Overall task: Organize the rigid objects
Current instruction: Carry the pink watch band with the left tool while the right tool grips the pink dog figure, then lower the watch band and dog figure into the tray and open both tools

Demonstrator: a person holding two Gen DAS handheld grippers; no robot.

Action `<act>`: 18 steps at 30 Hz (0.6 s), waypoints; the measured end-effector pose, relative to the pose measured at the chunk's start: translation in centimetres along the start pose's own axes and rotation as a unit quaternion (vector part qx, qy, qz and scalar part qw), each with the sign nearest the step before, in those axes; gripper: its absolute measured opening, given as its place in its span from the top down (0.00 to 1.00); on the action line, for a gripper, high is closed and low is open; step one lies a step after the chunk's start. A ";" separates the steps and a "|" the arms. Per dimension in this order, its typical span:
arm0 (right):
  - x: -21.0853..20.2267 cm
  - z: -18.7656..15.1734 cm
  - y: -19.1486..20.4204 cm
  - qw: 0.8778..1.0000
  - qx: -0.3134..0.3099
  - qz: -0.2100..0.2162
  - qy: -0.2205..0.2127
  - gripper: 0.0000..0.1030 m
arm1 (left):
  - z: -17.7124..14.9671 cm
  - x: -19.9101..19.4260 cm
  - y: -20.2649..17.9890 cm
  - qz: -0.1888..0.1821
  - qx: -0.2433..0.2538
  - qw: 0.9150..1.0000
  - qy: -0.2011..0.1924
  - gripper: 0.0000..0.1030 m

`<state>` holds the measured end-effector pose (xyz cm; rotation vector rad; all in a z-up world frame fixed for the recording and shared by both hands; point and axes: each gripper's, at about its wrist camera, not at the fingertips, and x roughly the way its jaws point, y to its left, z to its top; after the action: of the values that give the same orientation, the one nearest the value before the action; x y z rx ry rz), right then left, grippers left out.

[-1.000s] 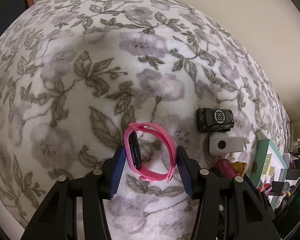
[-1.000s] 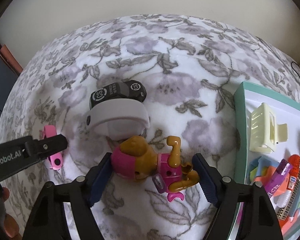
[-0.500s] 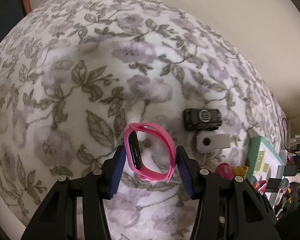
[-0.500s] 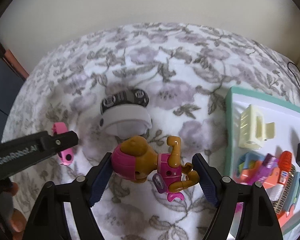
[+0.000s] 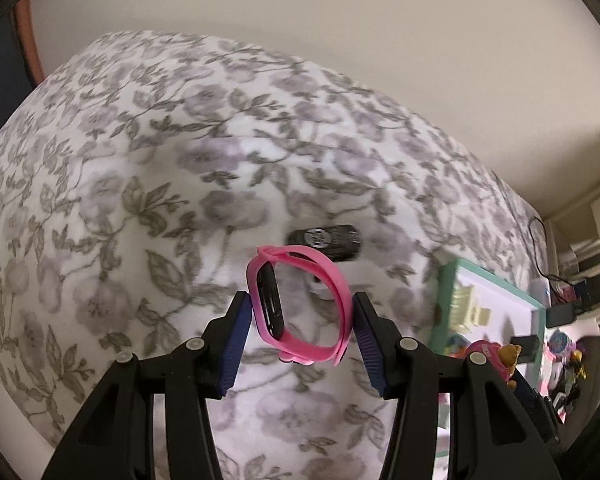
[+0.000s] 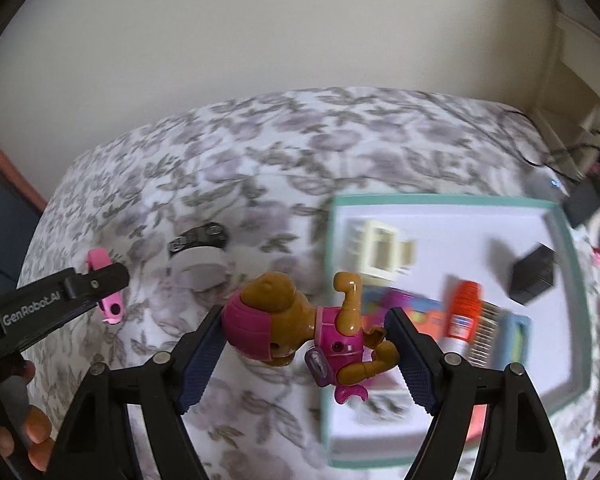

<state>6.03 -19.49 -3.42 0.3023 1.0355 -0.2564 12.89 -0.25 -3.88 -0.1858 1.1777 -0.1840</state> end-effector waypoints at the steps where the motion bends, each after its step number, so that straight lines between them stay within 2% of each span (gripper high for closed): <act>1: -0.3 -0.1 -0.7 1.000 0.005 -0.005 0.001 0.21 | -0.2 -0.2 -0.8 -0.005 0.007 1.000 0.000 0.49; 7: -0.9 -0.4 -5.4 0.998 0.039 -0.043 0.015 0.21 | -2.1 -0.2 -6.4 -0.031 0.062 0.998 0.009 0.49; 13: -0.6 -1.0 -11.2 0.993 0.083 -0.081 0.036 0.21 | -4.4 0.6 -12.2 -0.055 0.119 0.991 0.025 0.49; 18: -0.3 -1.7 -15.1 0.988 0.117 -0.091 0.047 0.21 | -6.4 1.6 -15.9 -0.065 0.155 0.985 0.040 0.48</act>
<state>-0.78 -32.85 -5.86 0.4358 1.1298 -0.5349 6.86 -16.33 -3.92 0.0201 1.2009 -0.4905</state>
